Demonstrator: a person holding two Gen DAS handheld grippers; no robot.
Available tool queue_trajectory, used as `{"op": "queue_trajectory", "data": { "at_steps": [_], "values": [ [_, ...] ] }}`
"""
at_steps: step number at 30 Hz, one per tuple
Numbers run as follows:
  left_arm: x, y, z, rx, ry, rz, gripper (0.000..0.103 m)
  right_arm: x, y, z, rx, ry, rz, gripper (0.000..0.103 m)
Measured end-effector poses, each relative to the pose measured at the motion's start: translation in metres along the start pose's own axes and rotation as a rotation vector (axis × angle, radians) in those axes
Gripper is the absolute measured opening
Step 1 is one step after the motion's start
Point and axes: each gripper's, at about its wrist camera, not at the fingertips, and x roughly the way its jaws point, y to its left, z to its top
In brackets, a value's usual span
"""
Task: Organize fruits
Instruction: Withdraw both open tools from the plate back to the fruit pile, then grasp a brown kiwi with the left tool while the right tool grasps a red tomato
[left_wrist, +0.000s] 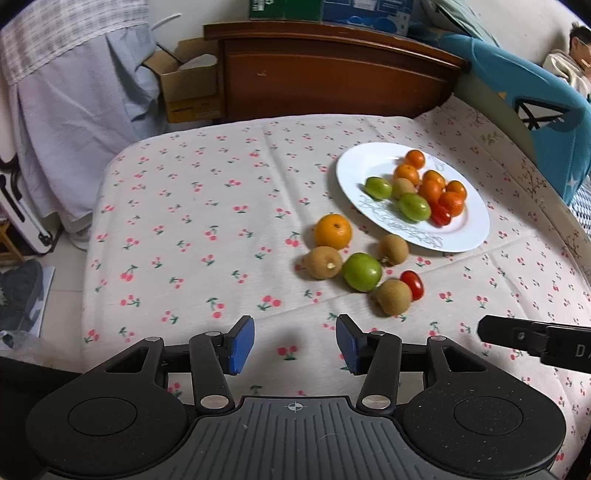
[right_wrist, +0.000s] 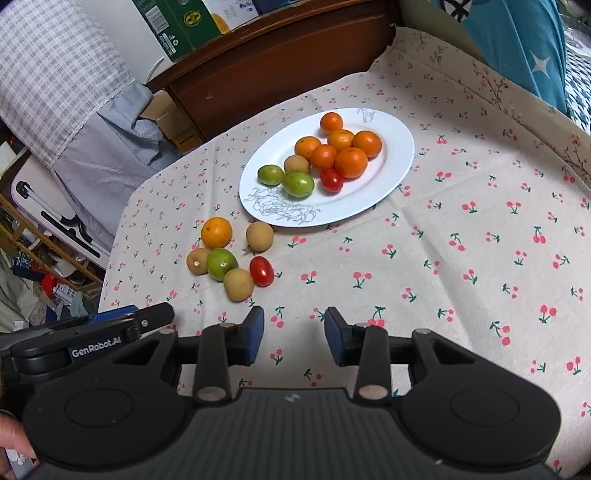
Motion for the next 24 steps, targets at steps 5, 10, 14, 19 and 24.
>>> {"op": "queue_trajectory", "data": {
  "at_steps": [5, 10, 14, 19, 24],
  "values": [
    [0.008, 0.008, 0.002, -0.031, -0.002, -0.007, 0.046, 0.004, 0.004, -0.001, -0.016, -0.023, 0.051, 0.037],
    [0.014, 0.005, 0.01, -0.014, -0.036, -0.025, 0.043, 0.01, 0.008, -0.003, -0.044, -0.055, 0.067, 0.037],
    [0.023, 0.0, 0.018, 0.019, -0.061, -0.049, 0.04, 0.015, 0.007, -0.004, -0.045, -0.079, 0.062, 0.035],
    [0.036, -0.007, 0.023, 0.089, -0.062, -0.046, 0.037, 0.017, 0.004, -0.002, -0.028, -0.086, 0.061, 0.032],
    [0.047, -0.01, 0.024, 0.147, -0.055, -0.05, 0.037, 0.021, -0.001, -0.001, 0.007, -0.077, 0.067, 0.03]
  ]
}}
